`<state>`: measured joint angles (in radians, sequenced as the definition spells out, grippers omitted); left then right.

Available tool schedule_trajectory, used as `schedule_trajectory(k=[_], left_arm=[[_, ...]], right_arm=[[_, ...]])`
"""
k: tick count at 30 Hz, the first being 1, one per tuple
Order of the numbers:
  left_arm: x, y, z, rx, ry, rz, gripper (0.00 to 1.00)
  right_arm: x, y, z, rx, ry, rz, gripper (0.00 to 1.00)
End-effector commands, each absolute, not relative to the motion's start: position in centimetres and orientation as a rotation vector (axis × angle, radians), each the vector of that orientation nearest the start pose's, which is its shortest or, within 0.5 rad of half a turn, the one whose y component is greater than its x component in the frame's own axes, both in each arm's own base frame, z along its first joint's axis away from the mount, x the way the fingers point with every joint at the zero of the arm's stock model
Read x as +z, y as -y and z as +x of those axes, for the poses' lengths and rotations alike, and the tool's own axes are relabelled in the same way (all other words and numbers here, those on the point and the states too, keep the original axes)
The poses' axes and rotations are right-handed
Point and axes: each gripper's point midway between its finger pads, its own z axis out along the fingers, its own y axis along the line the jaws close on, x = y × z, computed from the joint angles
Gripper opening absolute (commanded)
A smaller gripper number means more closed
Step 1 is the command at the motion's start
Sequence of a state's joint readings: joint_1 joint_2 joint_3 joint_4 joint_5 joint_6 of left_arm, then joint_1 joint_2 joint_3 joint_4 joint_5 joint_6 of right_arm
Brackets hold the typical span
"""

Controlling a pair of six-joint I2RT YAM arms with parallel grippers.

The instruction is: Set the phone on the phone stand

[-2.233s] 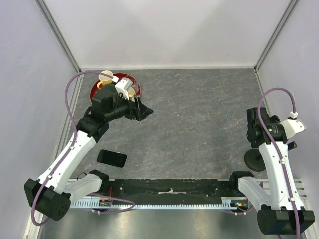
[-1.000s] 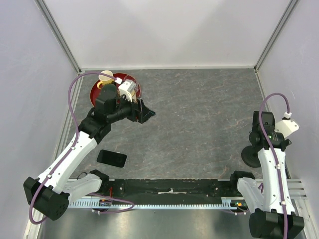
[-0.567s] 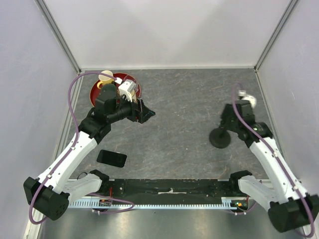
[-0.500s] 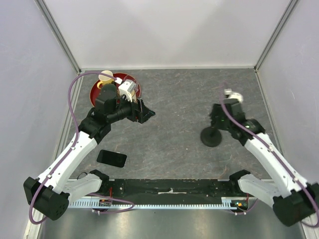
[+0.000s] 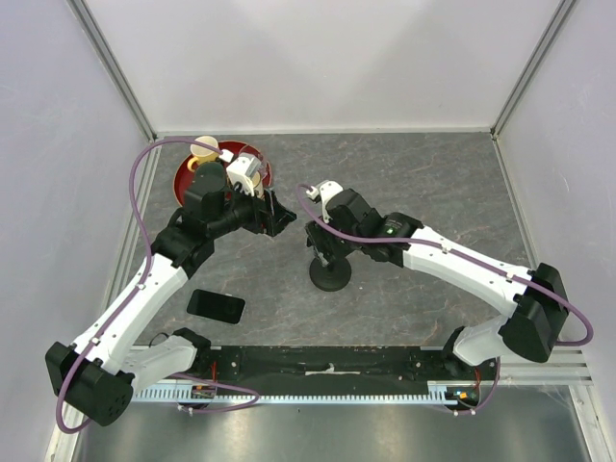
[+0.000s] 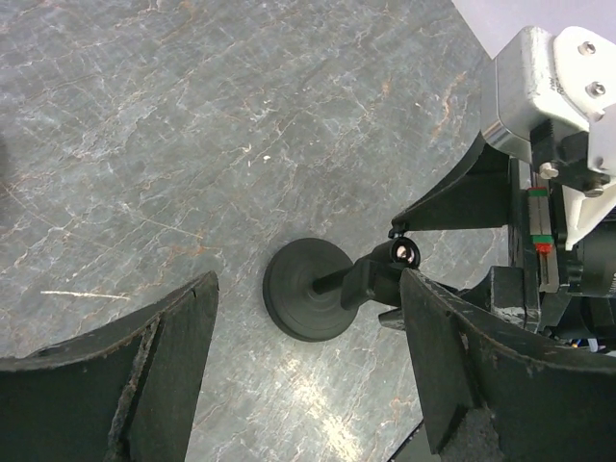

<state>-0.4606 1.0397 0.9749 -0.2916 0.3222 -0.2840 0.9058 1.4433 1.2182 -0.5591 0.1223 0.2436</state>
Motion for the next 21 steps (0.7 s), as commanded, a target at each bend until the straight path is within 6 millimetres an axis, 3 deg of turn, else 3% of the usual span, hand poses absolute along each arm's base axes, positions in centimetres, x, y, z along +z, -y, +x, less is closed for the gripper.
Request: schedule_trajectory(k=[1,4,5,8,12,13,15,21], left_arm=[[26.9,20.6,28.2,-0.738,-1.923,0.402,0.82],[26.8,20.7,28.2,-0.745,-1.928,0.397,0.82],[26.9,20.7,28.1,-0.750,-1.928,0.398,0.82],[26.5,21.0,28.1,-0.764,-1.941,0.405,0.84],[26.5,21.0,28.2,-0.762,-1.943,0.404,0.84],[26.5,21.0,28.2,-0.761,-1.944,0.406,0.84],[26.5,20.9,28.2,-0.760,-1.942,0.405,0.84],[26.3,21.1,28.2,-0.766,-1.951,0.407,0.84]], right_arm=[[17.2,-29.7,23.8,0.432,-2.283,-0.833,0.00],[17.3,-29.5,23.5,0.440,-2.284,-0.847,0.28],[17.3,-29.5,23.5,0.440,-2.285,-0.843,0.43],[17.8,-29.4,23.6,0.444,-2.282,-0.802,0.66],[19.2,-30.0,23.6,0.483,-2.260,-0.699,0.81],[19.5,-30.2,23.4,0.485,-2.253,-0.690,0.90],[19.6,-30.8,22.4,0.477,-2.253,-0.698,0.98],[19.1,-29.6,21.6,0.330,-2.283,-0.639,0.98]])
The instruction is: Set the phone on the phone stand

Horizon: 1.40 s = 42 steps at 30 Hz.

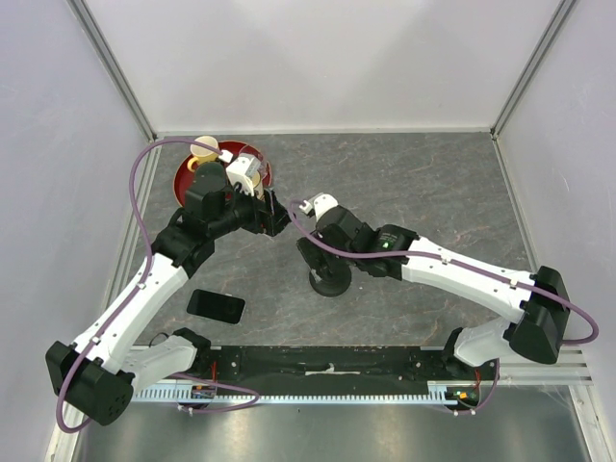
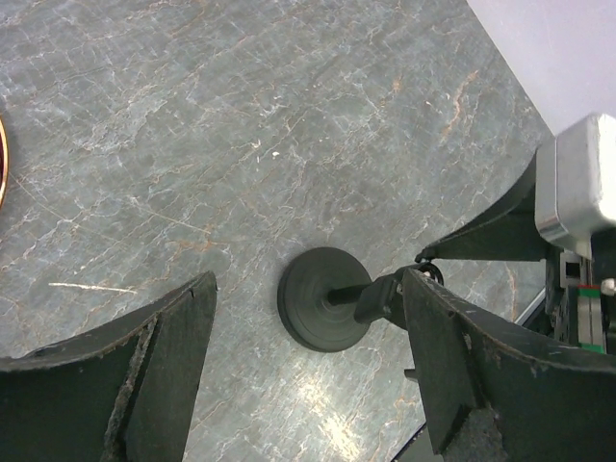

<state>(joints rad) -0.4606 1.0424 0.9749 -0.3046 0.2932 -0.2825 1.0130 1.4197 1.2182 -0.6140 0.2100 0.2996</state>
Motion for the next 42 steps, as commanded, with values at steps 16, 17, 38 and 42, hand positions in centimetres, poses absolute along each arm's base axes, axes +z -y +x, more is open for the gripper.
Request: schedule_trajectory(k=[16,17,38,42], left_arm=[[25.8,21.9,27.9,-0.815,-1.969,0.440,0.84],[25.7,21.9,27.9,-0.815,-1.970,0.440,0.84],[24.0,14.3,32.0,-0.352,-2.035,-0.016,0.98],[22.0,6.4,30.4,0.045,-2.084,-0.471,1.00]], right_arm=[[18.9,-26.7,21.4,0.228,-2.299,-0.513,0.98],[18.9,-26.5,21.5,0.213,-2.300,-0.511,0.98],[23.8,-28.1,19.8,0.206,-2.146,-0.601,0.98],[25.6,-30.0,19.3,0.262,-2.069,-0.612,0.98]])
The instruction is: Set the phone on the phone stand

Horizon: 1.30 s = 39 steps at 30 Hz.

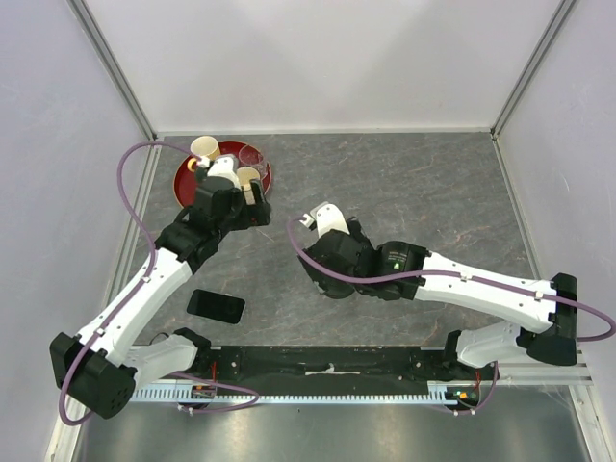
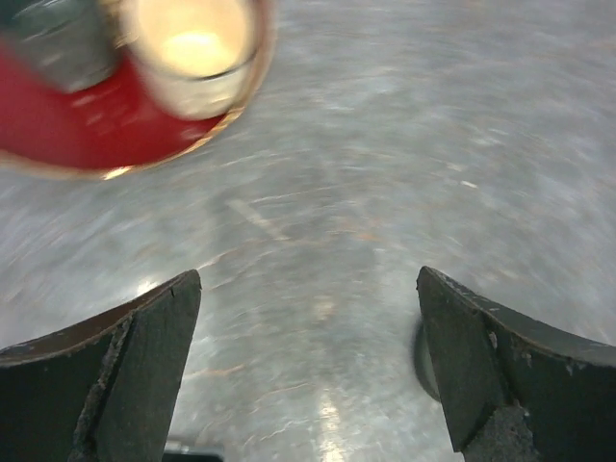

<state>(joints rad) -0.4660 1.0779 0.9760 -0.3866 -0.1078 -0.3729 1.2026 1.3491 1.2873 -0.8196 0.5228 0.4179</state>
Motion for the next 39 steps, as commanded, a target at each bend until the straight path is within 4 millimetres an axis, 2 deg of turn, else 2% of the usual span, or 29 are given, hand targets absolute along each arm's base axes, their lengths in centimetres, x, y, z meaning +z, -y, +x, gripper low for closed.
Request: schedule_trajectory(k=[1,2,3,6,8,9,11,12,13,14,15,16,20,27,33,34,39], left_arm=[[21.8,5.6,29.6,0.064,-2.097,-0.533,1.00],[21.5,5.1,28.7,0.064,-2.109,-0.584,1.00],[20.0,4.4,26.6,0.066,-2.175,-0.689,1.00],[17.8,3.7,23.6,0.001,-2.253,-0.879,1.00],[15.3,3.4,21.2,-0.007,-2.343,-0.977,1.00],[14.4,4.5,20.4,-0.103,-2.407,-1.023,1.00],[12.1,3.8,19.5,-0.128,-2.462,-1.160,1.00],[11.0,3.7,19.2,-0.122,-2.509,-1.227,1.00],[10.3,3.3,18.4,-0.064,-2.542,-1.261,1.00],[10.2,2.9,18.1,-0.011,-2.550,-1.297,1.00],[10.0,2.4,18.0,0.047,-2.532,-1.339,1.00],[9.8,2.3,18.0,0.064,-2.534,-1.359,1.00],[8.9,2.6,17.3,0.074,-2.517,-1.473,1.00],[6.5,3.5,15.4,0.134,-2.478,-1.775,1.00],[5.3,3.6,14.2,0.188,-2.388,-1.981,0.97],[4.9,3.6,13.4,0.211,-2.383,-2.017,0.96],[4.0,4.1,13.1,0.181,-2.310,-2.122,0.95]], right_arm=[[25.8,-30.1,19.3,0.261,-2.059,-0.619,0.98],[26.0,-30.0,19.3,0.265,-2.050,-0.620,0.98],[26.1,-30.0,19.3,0.268,-2.041,-0.617,0.98],[26.1,-29.5,19.2,0.283,-2.012,-0.621,0.98],[26.6,-29.1,19.0,0.303,-1.988,-0.620,0.98],[26.1,-28.9,19.0,0.303,-1.986,-0.625,0.98],[26.6,-28.4,18.6,0.337,-1.964,-0.625,0.98],[25.9,-28.1,18.5,0.331,-1.969,-0.637,0.98],[26.4,-27.6,18.2,0.357,-1.956,-0.625,0.98],[26.5,-27.5,18.0,0.379,-1.948,-0.622,0.98],[25.7,-27.0,17.9,0.368,-1.951,-0.635,0.98],[26.3,-26.5,17.7,0.389,-1.932,-0.616,0.98],[26.8,-25.3,17.4,0.425,-1.894,-0.585,0.98],[26.4,-22.9,16.5,0.453,-1.864,-0.592,0.98],[28.0,-20.0,15.8,0.467,-1.826,-0.569,0.98],[28.6,-19.3,15.7,0.471,-1.812,-0.553,0.98],[29.4,-17.5,15.4,0.469,-1.786,-0.537,0.98]])
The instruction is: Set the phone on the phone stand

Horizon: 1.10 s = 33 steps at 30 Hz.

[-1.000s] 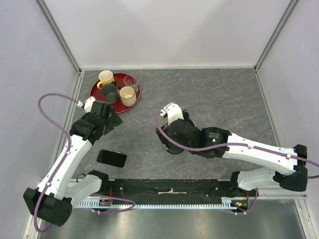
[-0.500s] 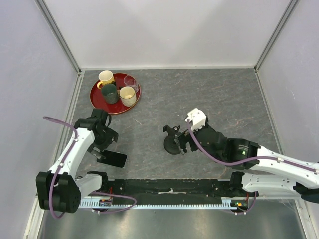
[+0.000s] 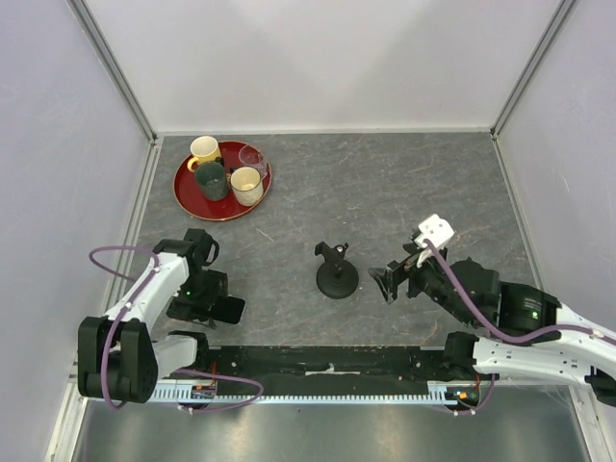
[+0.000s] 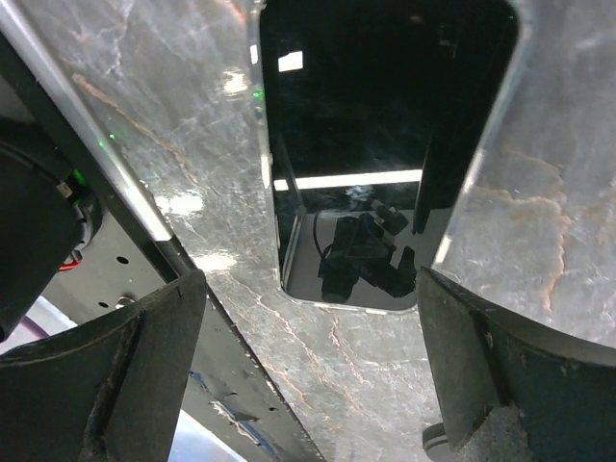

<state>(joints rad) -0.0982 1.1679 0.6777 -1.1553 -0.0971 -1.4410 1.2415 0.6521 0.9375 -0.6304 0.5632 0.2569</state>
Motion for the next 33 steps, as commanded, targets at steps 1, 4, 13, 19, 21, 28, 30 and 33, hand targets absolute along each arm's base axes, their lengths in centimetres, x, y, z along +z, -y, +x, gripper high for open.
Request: schedule_trajectory(k=[1,4,13,19,21,28,30,33], left_arm=[[3.9,4.0,13.3,0.190,-2.300,-2.128,0.95],[3.9,3.7,13.9,0.204,-2.277,-2.132,0.95],[3.9,2.6,14.7,0.224,-2.180,-2.185,0.95],[3.8,2.1,15.8,0.235,-2.193,-2.188,0.98],[3.6,2.0,15.8,0.253,-2.215,-2.184,0.98],[2.6,2.3,15.1,0.271,-2.248,-2.194,0.99],[2.3,2.3,15.1,0.270,-2.253,-2.192,0.99],[2.0,2.3,14.6,0.291,-2.260,-2.204,0.99]], right_arm=[[29.8,-17.2,15.3,0.476,-1.774,-0.530,0.98],[30.0,-17.3,15.0,0.505,-1.758,-0.544,0.98],[28.9,-18.2,14.7,0.520,-1.773,-0.591,0.98],[29.3,-17.9,14.7,0.526,-1.749,-0.588,0.98],[29.3,-17.9,14.7,0.529,-1.748,-0.588,0.98],[29.4,-17.9,14.6,0.533,-1.745,-0.589,0.98],[29.5,-17.8,14.6,0.534,-1.743,-0.586,0.98],[29.5,-17.7,14.6,0.536,-1.742,-0.583,0.98]])
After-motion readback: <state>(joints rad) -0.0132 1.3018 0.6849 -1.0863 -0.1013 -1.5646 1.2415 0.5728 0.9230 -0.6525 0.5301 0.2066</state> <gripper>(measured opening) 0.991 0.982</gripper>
